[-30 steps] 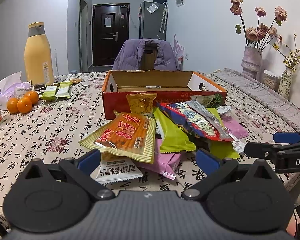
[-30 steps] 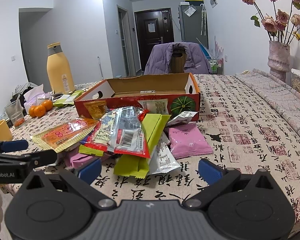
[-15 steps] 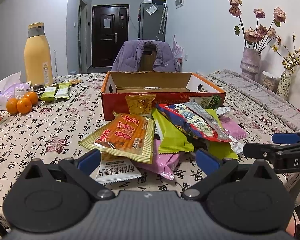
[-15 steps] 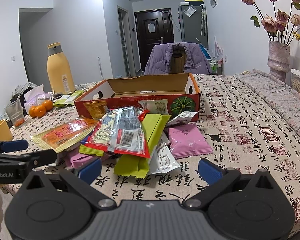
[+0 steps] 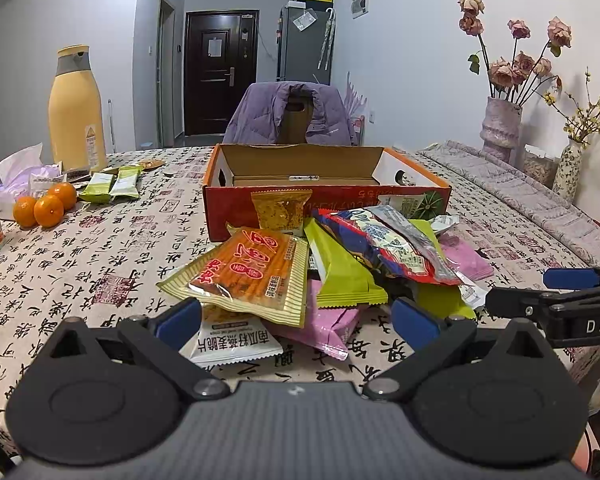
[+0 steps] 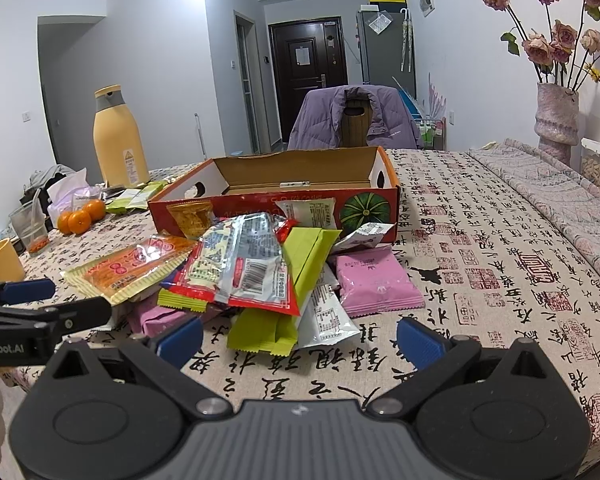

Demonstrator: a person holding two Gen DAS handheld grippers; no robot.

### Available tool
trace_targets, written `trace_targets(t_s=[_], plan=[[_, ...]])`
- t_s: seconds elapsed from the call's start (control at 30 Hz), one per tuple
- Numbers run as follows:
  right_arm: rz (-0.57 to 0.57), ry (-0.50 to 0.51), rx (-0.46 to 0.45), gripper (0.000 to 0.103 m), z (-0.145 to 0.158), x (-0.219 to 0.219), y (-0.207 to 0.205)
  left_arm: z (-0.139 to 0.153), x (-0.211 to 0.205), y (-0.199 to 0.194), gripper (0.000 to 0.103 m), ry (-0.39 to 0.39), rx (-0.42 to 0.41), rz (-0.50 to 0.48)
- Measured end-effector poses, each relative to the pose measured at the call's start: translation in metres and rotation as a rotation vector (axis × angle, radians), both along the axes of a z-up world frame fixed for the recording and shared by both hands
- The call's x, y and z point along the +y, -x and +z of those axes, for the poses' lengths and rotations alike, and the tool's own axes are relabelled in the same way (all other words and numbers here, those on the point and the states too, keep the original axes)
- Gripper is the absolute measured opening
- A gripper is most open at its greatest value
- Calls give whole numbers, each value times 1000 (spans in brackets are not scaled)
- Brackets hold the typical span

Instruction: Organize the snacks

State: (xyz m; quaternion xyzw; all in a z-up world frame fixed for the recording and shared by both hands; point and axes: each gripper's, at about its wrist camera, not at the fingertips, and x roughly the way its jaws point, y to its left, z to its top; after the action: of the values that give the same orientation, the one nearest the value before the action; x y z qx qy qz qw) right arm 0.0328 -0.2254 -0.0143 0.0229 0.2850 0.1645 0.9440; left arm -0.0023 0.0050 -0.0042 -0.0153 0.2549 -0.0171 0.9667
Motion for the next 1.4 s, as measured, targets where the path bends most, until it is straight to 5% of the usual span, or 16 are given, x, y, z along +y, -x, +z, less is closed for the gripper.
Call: trace_targets(t_s=[1.4], plan=[[20, -8, -15, 103, 5, 8, -10, 3, 6, -10, 103, -2, -7, 17]])
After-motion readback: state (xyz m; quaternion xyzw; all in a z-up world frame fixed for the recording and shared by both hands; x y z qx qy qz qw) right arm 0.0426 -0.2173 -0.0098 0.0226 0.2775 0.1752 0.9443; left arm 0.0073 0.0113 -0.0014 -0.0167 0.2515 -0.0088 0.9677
